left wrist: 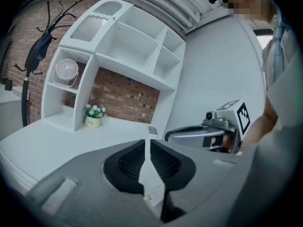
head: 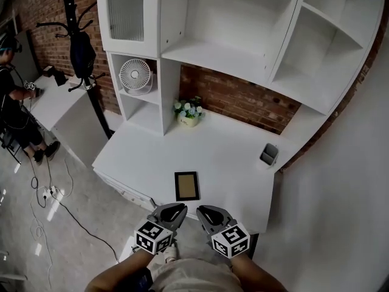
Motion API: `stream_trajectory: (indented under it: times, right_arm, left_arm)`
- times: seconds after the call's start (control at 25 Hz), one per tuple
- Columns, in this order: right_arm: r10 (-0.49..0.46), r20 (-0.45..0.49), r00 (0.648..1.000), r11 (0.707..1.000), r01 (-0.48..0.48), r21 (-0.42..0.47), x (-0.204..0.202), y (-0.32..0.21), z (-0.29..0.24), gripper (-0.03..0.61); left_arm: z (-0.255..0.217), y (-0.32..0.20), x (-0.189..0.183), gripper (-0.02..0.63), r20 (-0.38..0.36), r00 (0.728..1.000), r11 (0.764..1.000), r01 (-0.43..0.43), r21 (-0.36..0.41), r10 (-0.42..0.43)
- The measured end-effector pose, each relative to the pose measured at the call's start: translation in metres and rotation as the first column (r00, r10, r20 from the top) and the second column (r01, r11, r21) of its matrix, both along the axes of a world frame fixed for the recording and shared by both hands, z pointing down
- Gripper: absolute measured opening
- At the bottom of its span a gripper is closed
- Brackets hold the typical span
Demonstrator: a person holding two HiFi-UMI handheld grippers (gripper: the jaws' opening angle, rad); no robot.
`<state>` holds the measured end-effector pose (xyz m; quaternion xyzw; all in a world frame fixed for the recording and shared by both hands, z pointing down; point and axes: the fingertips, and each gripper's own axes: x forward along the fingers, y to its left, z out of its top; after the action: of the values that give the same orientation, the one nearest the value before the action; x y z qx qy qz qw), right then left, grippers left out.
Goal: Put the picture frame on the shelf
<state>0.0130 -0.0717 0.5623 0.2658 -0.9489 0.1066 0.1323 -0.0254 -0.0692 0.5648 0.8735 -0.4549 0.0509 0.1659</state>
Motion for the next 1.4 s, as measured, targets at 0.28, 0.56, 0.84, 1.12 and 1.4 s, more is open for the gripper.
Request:
stream_trajectory:
  times: [0.28,0.56,0.84,1.12,1.4]
  right_arm:
    - [0.051,-0.050,0.997,0.998,-0.053,-0.033,-0.017,-0.035,0.023,0.095]
    - [0.121,-0.101,0.988,0.988,-0.129,-0.084,-0.026,-0.066,0.056,0.095]
    - [0.140,-0.190,0.972,0.972,-0.171,-0.159,-0.023,-0.096,0.104,0.107]
    - [0.103,-0.268,0.958,0.954,-0.171,-0.247,-0.023,-0.124,0.148,0.117]
    - [0.094,-0.319,0.943,0.921,-0.205,-0.333,-0.024,-0.146,0.189,0.126]
  left_arm:
    - [0.026,-0.028,-0.015,0.020,0.040,0.996,0.995,-0.073,-0.074,0.076]
    - [0.062,-0.054,-0.034,0.053,0.077,0.991,0.982,-0.094,-0.166,0.108]
    - [0.116,-0.079,-0.047,0.095,0.124,0.991,0.957,-0.016,-0.289,0.054]
    - [0.160,-0.101,-0.054,0.115,0.123,0.992,0.907,0.076,-0.415,-0.027]
    - [0.194,-0.120,-0.055,0.129,0.092,0.994,0.856,0.102,-0.507,-0.064]
